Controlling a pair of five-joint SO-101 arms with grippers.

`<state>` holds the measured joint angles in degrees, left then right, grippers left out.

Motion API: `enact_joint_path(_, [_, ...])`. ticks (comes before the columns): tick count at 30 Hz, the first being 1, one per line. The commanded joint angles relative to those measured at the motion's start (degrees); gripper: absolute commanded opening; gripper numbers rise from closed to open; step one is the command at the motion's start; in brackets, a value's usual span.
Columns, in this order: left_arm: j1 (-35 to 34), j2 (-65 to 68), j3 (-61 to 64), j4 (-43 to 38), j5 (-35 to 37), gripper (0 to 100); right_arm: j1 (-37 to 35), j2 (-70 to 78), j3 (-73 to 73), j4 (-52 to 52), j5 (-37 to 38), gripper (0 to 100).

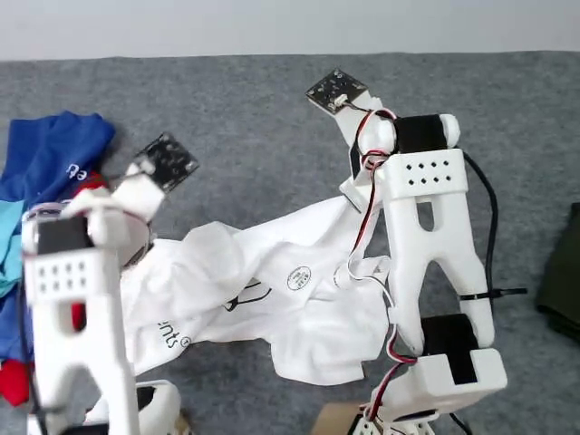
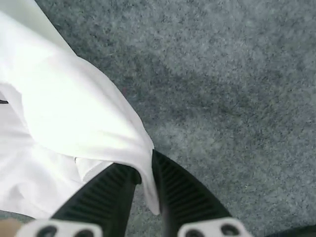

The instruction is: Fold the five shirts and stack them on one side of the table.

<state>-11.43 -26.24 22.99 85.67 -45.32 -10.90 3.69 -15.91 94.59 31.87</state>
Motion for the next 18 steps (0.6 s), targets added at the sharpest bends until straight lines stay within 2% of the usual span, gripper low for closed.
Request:
enact_joint_path(1, [2.90,7.30,-6.02,5.01,-6.07,9,0.66,-2.95,-2.99,0.57,-0.62,0.8])
enact_joint_path(4, [4.66,12.13,-6.46,7.74,-13.80,10,0.75,-2.95,-2.99,0.57,-0.62,0.8])
enact_joint_path(8, [4.40,16.79,-6.64,8.18,-20.75,19,0.75,-2.95,-2.99,0.66,-0.62,0.8])
enact_joint_path(18, [2.81,29.54,-14.37,4.92,-25.67,22,0.75,-2.95,-2.99,0.66,-0.62,0.8])
